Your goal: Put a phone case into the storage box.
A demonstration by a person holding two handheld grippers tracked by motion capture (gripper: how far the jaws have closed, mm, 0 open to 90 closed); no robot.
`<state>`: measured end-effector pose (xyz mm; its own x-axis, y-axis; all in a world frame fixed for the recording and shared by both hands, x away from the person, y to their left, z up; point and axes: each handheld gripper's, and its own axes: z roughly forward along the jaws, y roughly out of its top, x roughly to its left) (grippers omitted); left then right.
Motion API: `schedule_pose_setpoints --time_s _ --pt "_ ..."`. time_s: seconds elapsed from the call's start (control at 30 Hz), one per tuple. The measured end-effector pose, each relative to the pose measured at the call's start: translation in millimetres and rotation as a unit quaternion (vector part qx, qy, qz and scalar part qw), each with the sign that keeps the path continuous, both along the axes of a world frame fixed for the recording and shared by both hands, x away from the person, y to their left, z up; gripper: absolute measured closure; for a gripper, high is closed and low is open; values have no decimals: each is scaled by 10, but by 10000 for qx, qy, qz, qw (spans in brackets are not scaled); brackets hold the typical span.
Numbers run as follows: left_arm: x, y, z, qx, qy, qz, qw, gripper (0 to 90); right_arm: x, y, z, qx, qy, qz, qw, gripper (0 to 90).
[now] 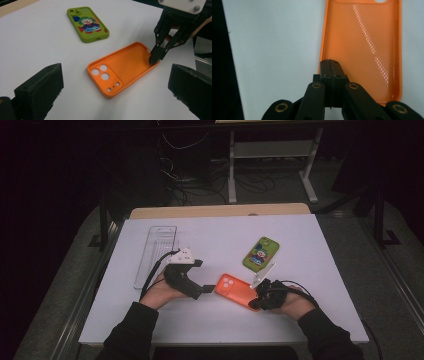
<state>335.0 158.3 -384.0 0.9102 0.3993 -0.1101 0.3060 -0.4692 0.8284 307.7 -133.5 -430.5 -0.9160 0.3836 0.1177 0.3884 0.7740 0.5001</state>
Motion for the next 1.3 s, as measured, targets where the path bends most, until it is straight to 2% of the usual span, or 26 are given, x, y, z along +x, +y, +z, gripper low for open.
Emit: schedule_pose_setpoints --time_s 0.17,0.2,0.33,0.37,0.4,0.47,0.5,0.57,0.63,0.77,0.9,0.97,1.0,1.03,1.07,1.1,1.13,1.17,1.2,1.3 --pt "-8 -14 -2 -33 -11 1 10000 0 -18 -14 -2 46 5 1 10000 882" --pt "-7 -14 -2 -13 -23 -23 10000 0 -21 -28 25 125 36 -103 9999 882" --pt "-10 -15 -4 25 -30 -57 10000 0 3 -84 100 386 -124 -253 9989 867" --pt "-10 -15 -4 25 -30 -57 10000 0 3 -84 100 386 -124 -253 9989 867" --pt "-11 -16 -5 47 -24 -65 10000 0 -9 -119 163 618 -12 -586 9964 824" --pt "-17 -19 -6 42 -9 -55 10000 0 -9 -127 171 655 -3 -632 9959 804" --pt "-19 -19 -5 45 -27 -56 10000 0 -4 -187 210 783 -105 -765 9939 745" --pt "-25 -17 -4 50 -21 -66 10000 0 -6 -240 244 909 -190 -867 9919 669" --pt "-29 -15 -6 73 -29 -93 9999 0 -11 -310 285 1081 -343 -997 9885 577" --pt "-35 -25 -18 72 -39 -120 9999 0 -12 -454 320 1377 -703 -1434 9775 337" --pt "-40 -24 -27 89 -3 -106 9999 0 -21 -576 285 1526 -842 -1838 9674 137" --pt "-38 -19 -25 59 6 -90 9999 0 -36 -625 261 1634 -918 -1964 9624 92" --pt "-39 -19 -27 23 22 -73 10000 0 -44 -646 248 1680 -925 -2012 9606 42" --pt "-39 -19 -27 23 22 -73 10000 0 -44 -646 248 1680 -925 -2012 9606 42" --pt "-31 -8 -27 50 -10 -101 9999 0 -67 -689 225 1720 -954 -2093 9579 0" --pt "-31 -8 -27 50 -10 -101 9999 0 -67 -689 225 1720 -954 -2093 9579 0" --pt "-35 -8 -31 48 2 -87 10000 0 -105 -746 218 1763 -1026 -2166 9547 0" --pt "-35 -8 -31 48 2 -87 10000 0 -105 -746 218 1763 -1026 -2166 9547 0" --pt "-37 -5 -32 42 15 -76 10000 0 -135 -786 222 1800 -1063 -2217 9525 0" --pt "-36 0 -30 55 13 -69 10000 0 -173 -837 214 1759 -1077 -2243 9525 0"
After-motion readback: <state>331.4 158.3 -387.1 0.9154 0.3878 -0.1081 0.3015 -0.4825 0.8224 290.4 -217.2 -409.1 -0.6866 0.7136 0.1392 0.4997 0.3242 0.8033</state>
